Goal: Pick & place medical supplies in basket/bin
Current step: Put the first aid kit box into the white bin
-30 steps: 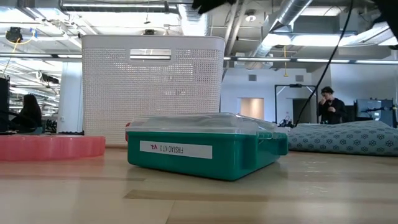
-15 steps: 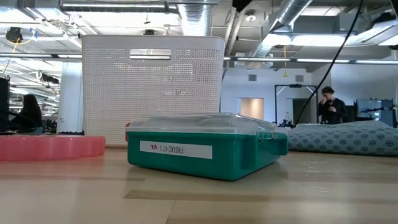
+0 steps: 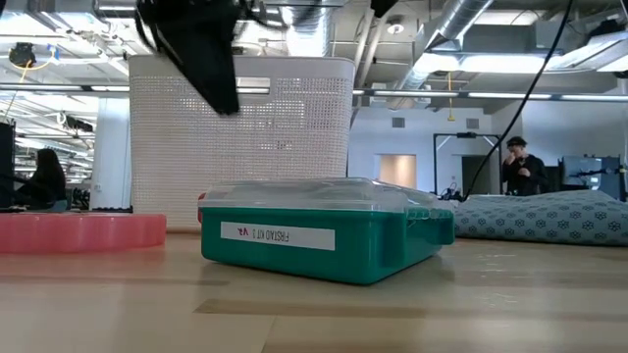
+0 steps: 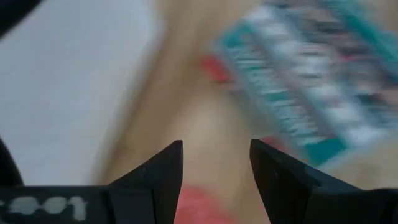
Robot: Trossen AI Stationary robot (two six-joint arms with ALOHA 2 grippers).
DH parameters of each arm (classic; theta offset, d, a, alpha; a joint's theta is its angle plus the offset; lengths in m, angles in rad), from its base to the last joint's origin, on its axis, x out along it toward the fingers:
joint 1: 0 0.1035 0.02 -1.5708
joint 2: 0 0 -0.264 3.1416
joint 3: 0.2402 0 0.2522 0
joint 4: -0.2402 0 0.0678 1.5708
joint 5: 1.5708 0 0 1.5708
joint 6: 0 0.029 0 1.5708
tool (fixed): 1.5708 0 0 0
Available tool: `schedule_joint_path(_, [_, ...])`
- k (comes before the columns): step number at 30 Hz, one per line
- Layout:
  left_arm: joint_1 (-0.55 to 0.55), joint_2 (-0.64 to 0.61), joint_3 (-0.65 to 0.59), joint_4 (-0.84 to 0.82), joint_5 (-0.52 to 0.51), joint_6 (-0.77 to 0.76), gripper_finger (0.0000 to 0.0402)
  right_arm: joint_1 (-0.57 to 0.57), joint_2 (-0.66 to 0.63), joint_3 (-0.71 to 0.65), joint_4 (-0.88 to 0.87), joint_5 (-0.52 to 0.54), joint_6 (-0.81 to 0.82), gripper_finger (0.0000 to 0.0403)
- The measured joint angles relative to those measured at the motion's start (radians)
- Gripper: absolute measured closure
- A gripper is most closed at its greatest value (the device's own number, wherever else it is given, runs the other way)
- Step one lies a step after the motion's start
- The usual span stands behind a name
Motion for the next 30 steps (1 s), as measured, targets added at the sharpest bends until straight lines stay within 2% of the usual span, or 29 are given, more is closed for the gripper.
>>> schedule_joint_path(3, [0.030,0.000,-0.093,0.236,0.088,0.043,0.0226,-0.001,0.000,-0.021,0.001,0.001,0.001,0.0258])
schedule_joint_path(5, [0.053,0.000,-0.134,0.289,0.105,0.042,0.0226,0.001,0.000,-0.042,-0.001,0.000,0.001,0.0260])
schedule_joint_path(9, [0.089,0.000,-0.190,0.300,0.083,-0.016,0.0226,0.007,0.000,-0.071,0.000,0.000,0.001,0.0265])
schedule_joint_path(13, [0.110,0.000,-0.227,0.375,0.110,-0.023,0.0226,0.006,0.002,-0.089,0.000,0.000,-0.003,0.0266])
schedule_joint_path(24, [0.115,0.010,-0.229,0.413,0.139,-0.029,0.0226,0.006,0.002,-0.159,0.000,0.000,0.020,0.0268])
schedule_joint_path(30, [0.124,0.069,-0.225,0.439,0.127,-0.051,0.0226,0.006,0.003,-0.161,0.002,0.000,0.027,0.0270])
